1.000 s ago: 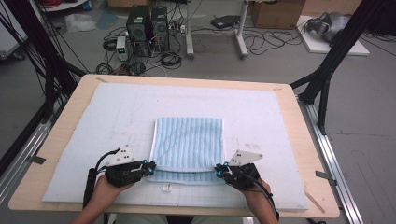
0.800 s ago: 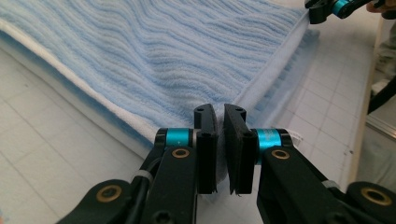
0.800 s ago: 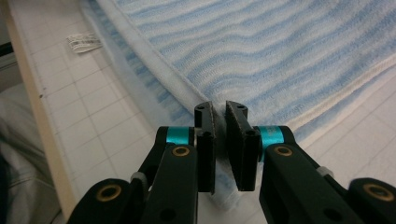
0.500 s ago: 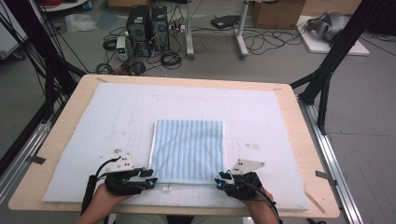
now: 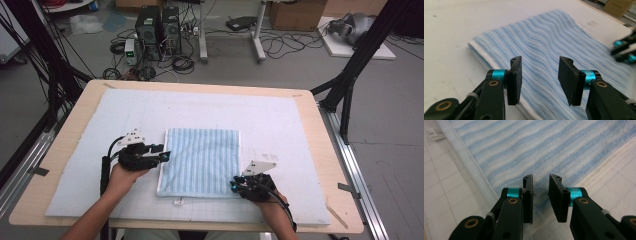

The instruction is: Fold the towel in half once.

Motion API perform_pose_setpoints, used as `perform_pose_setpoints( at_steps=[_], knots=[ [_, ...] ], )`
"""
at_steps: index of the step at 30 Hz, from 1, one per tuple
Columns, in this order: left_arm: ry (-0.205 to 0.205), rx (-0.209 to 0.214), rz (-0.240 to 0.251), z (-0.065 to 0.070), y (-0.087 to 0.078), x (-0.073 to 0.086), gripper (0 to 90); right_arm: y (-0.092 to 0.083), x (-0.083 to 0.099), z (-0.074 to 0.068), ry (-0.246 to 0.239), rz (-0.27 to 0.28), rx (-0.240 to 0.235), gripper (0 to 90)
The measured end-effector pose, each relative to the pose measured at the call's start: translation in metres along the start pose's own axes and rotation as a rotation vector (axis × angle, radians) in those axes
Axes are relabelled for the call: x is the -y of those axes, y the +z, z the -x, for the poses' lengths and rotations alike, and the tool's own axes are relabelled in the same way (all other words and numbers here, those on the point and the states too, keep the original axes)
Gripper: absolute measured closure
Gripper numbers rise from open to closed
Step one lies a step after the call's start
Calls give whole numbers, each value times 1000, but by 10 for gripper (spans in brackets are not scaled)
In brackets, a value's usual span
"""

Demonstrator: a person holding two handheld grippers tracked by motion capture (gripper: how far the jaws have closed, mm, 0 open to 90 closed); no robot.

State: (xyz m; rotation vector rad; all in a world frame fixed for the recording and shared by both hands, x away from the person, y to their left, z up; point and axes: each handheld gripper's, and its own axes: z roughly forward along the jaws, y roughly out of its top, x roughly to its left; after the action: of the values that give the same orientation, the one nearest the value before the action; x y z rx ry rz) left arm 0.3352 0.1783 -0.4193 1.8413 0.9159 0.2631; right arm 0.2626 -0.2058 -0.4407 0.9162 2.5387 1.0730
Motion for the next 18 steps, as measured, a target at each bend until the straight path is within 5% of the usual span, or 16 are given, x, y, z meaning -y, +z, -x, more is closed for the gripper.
perform_pose_setpoints(
  at_steps=[5,7,10,12,18],
  knots=[
    [9,-64,-7,-18,25,-14,611,-5,0,0,4,-29,-12,702],
    [-15,-92,-12,-26,37,-16,637,-6,-5,6,23,13,-22,685],
    [-33,-124,-64,-37,52,-17,655,-4,-18,21,69,99,-16,678],
    [-49,-148,-47,-41,58,-15,659,3,-28,35,90,122,12,679],
    [-74,-171,-81,-47,69,-12,681,30,-49,69,159,129,66,683]
  ],
)
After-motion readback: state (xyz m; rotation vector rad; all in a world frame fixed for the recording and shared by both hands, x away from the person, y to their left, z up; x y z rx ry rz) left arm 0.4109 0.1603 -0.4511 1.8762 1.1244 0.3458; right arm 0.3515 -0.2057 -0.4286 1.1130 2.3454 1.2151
